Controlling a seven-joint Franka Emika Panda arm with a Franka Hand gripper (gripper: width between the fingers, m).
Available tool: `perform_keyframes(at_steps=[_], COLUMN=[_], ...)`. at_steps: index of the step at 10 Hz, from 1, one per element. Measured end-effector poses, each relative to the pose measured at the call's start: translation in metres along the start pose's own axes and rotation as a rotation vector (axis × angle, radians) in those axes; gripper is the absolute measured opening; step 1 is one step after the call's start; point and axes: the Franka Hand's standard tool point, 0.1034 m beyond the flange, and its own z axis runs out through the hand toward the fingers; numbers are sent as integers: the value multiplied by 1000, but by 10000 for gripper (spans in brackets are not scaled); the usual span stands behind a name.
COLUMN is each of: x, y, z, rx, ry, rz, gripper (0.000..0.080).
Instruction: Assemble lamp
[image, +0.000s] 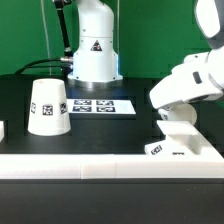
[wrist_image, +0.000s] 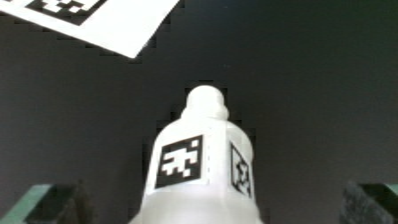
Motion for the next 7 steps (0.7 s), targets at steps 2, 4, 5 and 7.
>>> perform_keyframes(at_steps=[2,4,5,7], x=[6,17,20,24], y=[1,-1,-1,-1], z=[3,10,13,18], rx=[3,0,1,3], ry=[15,43,49,47], rz=[-2,-6,-6,-6], gripper=[699,699,699,699])
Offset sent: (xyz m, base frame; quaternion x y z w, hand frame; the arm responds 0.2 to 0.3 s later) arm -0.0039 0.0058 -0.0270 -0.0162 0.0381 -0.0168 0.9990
